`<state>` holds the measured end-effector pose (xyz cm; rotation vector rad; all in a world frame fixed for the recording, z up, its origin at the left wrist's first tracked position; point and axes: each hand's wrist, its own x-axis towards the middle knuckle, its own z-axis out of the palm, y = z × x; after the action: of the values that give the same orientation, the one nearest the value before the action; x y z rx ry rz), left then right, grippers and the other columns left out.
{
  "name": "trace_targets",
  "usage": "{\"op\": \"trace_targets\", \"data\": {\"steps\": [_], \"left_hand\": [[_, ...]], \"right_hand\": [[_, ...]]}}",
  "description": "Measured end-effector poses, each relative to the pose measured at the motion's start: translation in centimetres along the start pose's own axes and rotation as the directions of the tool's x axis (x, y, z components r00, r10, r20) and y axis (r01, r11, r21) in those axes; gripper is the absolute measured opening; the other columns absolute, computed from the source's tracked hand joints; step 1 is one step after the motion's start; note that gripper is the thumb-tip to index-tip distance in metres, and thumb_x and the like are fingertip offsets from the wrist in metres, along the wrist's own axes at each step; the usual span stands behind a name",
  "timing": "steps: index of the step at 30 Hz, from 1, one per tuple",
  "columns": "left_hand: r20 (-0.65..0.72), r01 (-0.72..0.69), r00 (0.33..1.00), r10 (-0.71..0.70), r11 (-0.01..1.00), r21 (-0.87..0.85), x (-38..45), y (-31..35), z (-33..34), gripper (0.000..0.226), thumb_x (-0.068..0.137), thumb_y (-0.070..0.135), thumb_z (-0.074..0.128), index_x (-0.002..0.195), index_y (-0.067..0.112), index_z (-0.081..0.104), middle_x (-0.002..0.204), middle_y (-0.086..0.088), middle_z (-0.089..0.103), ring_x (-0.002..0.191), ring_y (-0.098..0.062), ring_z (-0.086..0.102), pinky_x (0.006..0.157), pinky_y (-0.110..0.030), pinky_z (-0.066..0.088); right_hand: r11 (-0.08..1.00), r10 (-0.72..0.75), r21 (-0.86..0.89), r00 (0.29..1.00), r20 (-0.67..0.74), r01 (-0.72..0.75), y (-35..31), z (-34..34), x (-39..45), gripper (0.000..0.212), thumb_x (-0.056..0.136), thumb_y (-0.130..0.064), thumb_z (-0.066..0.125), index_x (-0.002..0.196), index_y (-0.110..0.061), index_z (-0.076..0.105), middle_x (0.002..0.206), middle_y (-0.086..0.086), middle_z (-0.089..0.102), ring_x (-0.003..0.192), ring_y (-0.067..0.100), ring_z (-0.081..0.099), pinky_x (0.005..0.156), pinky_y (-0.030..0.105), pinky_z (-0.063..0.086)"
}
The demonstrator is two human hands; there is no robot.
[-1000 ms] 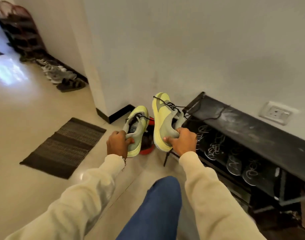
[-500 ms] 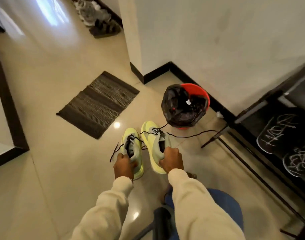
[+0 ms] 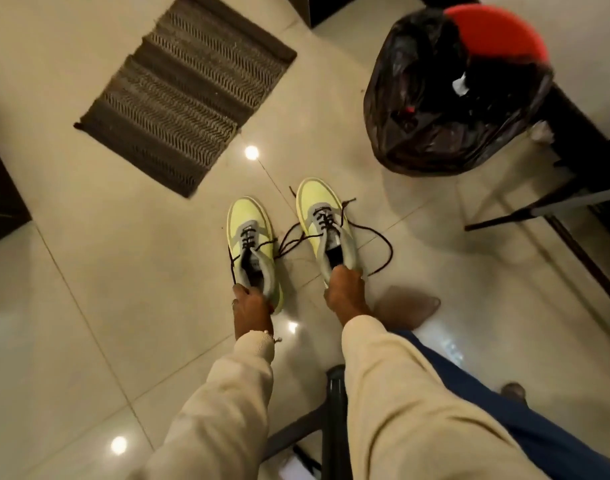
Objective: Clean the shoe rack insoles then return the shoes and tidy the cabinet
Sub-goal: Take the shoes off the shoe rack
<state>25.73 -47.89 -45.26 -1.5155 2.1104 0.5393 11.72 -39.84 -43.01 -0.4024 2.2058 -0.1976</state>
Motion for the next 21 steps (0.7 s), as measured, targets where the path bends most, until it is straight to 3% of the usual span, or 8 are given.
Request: {"op": "trace_targets", "data": {"steps": [3, 5, 8, 11, 13, 17, 19, 21], "left_hand": [[0.066, -0.020, 0.998, 0.022, 0.999, -0.044, -0.1, -1.2, 1.7, 0.025, 0.096, 0.004, 0.044, 0.118, -0.006, 0.050, 0.108, -0.024, 0.047, 0.103, -0.038, 0.057, 0.089, -0.047, 0.048], [0.090, -0.044, 0.995, 0.047, 0.998, -0.035, -0.4, -1.2, 1.7, 0.026, 0.096, 0.004, 0.042, 0.119, -0.005, 0.049, 0.100, -0.015, 0.046, 0.102, -0.036, 0.058, 0.088, -0.043, 0.049], [0.137, -0.055, 0.989, 0.058, 0.998, -0.021, -1.6, -0.4, -0.1, 0.030, 0.089, 0.006, 0.058, 0.118, -0.002, 0.056, 0.125, -0.017, 0.045, 0.098, -0.038, 0.060, 0.084, -0.038, 0.052], [0.178, -0.107, 0.978, 0.112, 0.993, -0.042, -2.8, 0.9, -2.5, 0.032, 0.088, 0.013, 0.062, 0.119, 0.003, 0.062, 0.130, -0.016, 0.045, 0.103, -0.038, 0.059, 0.082, -0.039, 0.055], [0.166, -0.160, 0.971, 0.174, 0.983, -0.096, -3.9, 2.3, -4.2, 0.031, 0.090, 0.014, 0.060, 0.119, 0.003, 0.063, 0.130, -0.016, 0.047, 0.104, -0.038, 0.060, 0.077, -0.040, 0.057], [0.084, -0.305, 0.944, 0.320, 0.940, -0.150, -7.0, 5.6, -8.1, 0.028, 0.091, 0.020, 0.061, 0.115, 0.008, 0.066, 0.120, -0.015, 0.062, 0.110, -0.031, 0.058, 0.089, -0.034, 0.048], [0.039, -0.359, 0.927, 0.374, 0.911, -0.204, -8.7, 7.2, -10.3, 0.021, 0.089, 0.018, 0.061, 0.105, 0.008, 0.070, 0.109, -0.015, 0.068, 0.104, -0.032, 0.061, 0.083, -0.033, 0.047], [-0.032, -0.401, 0.912, 0.409, 0.874, -0.273, -10.8, 8.9, -12.9, 0.017, 0.088, 0.014, 0.060, 0.097, 0.009, 0.072, 0.101, -0.016, 0.070, 0.096, -0.034, 0.064, 0.078, -0.032, 0.048]], "right_hand": [[0.999, 0.032, 0.019, 0.995, 0.097, -0.034, 0.4, 1.2, 0.3, 0.030, 0.092, -0.011, 0.055, 0.120, 0.000, 0.054, 0.123, 0.022, 0.052, 0.114, 0.035, 0.051, 0.093, 0.033, 0.042], [0.994, 0.061, 0.078, 0.990, 0.124, -0.071, 0.3, 0.7, 0.4, 0.035, 0.091, -0.013, 0.056, 0.123, 0.001, 0.051, 0.126, 0.022, 0.051, 0.118, 0.035, 0.049, 0.094, 0.034, 0.043], [0.989, 0.070, 0.121, 0.990, 0.120, -0.085, 0.2, -1.0, 0.0, 0.036, 0.090, -0.013, 0.056, 0.123, 0.000, 0.051, 0.126, 0.021, 0.055, 0.119, 0.036, 0.051, 0.094, 0.034, 0.044], [0.979, 0.069, 0.184, 0.994, 0.084, -0.083, -0.5, -3.3, -1.5, 0.039, 0.088, -0.013, 0.059, 0.125, -0.001, 0.051, 0.126, 0.020, 0.057, 0.117, 0.036, 0.052, 0.092, 0.034, 0.045], [0.973, 0.053, 0.220, 0.997, 0.053, -0.064, -1.2, -5.2, -3.2, 0.036, 0.088, -0.014, 0.060, 0.120, 0.000, 0.054, 0.124, 0.021, 0.058, 0.116, 0.036, 0.054, 0.090, 0.034, 0.046], [0.936, -0.057, 0.349, 0.998, 0.009, 0.050, -2.6, -9.6, -7.3, 0.030, 0.081, -0.012, 0.068, 0.108, 0.001, 0.064, 0.108, 0.020, 0.066, 0.102, 0.034, 0.063, 0.086, 0.038, 0.054], [0.904, -0.095, 0.419, 0.995, -0.009, 0.090, -2.8, -12.4, -9.8, 0.027, 0.080, -0.013, 0.070, 0.104, 0.000, 0.066, 0.103, 0.018, 0.068, 0.095, 0.032, 0.066, 0.083, 0.043, 0.057], [0.846, -0.122, 0.514, 0.990, -0.069, 0.140, -2.4, -15.7, -12.7, 0.016, 0.081, -0.011, 0.069, 0.095, -0.003, 0.067, 0.097, 0.017, 0.068, 0.081, 0.029, 0.066, 0.073, 0.040, 0.058]]}}
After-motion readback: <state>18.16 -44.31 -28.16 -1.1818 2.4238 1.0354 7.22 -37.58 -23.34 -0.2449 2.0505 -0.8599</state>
